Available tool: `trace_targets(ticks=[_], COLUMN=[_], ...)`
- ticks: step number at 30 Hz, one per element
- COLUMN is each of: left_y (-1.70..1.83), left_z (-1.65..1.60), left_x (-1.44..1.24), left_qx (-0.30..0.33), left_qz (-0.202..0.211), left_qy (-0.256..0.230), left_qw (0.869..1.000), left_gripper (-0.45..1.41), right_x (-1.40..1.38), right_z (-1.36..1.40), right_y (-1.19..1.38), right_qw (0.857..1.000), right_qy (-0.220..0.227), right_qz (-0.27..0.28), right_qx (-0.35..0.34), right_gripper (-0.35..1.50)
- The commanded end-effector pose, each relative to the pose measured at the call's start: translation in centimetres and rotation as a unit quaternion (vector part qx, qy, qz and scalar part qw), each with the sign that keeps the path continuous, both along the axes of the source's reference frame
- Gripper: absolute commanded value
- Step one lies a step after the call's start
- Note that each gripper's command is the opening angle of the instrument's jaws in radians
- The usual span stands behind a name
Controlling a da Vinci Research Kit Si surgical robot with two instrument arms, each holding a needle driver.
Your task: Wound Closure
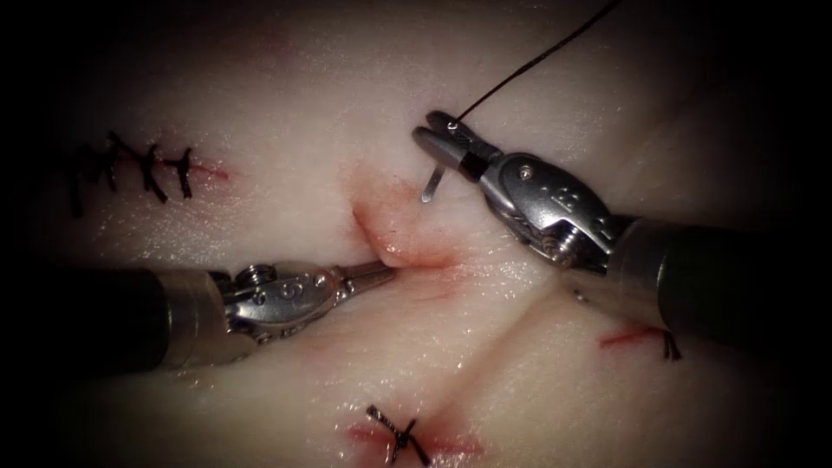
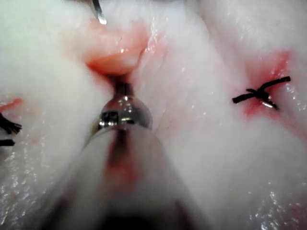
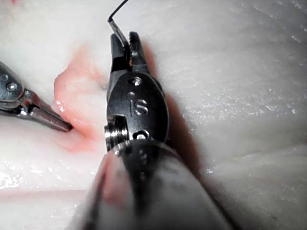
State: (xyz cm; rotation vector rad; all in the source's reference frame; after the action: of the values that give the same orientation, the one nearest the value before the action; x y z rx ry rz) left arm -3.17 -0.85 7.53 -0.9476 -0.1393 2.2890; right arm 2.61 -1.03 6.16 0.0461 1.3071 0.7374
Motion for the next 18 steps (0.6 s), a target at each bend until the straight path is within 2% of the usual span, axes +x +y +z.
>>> trace_targets(ticks=[1,9,14,18], left_y=[0.00,0.01,0.01,0.01], left_z=[0.06,0.06,0.06,0.05], left_x=[-0.06,-0.06,-0.06,-0.06], left_qx=[0.000,0.000,0.000,0.002], left_qz=[0.000,0.000,0.001,0.002], left_qy=[-0.001,-0.001,-0.002,-0.004], left_qw=[1.000,1.000,1.000,1.000], left_gripper=[-0.15,-0.17,-0.17,-0.17], right_x=[0.10,0.17,0.31,0.31], right_z=[0.01,-0.04,0.00,0.02], right_y=[-0.05,-0.11,-0.23,-0.18], right_qw=[1.000,0.998,0.987,0.986], right_qy=[0.004,0.041,0.098,0.098], right_qz=[-0.001,-0.006,-0.015,-0.022], right_qx=[0.001,0.040,0.127,0.134], right_gripper=[-0.35,-0.35,-0.35,-0.35])
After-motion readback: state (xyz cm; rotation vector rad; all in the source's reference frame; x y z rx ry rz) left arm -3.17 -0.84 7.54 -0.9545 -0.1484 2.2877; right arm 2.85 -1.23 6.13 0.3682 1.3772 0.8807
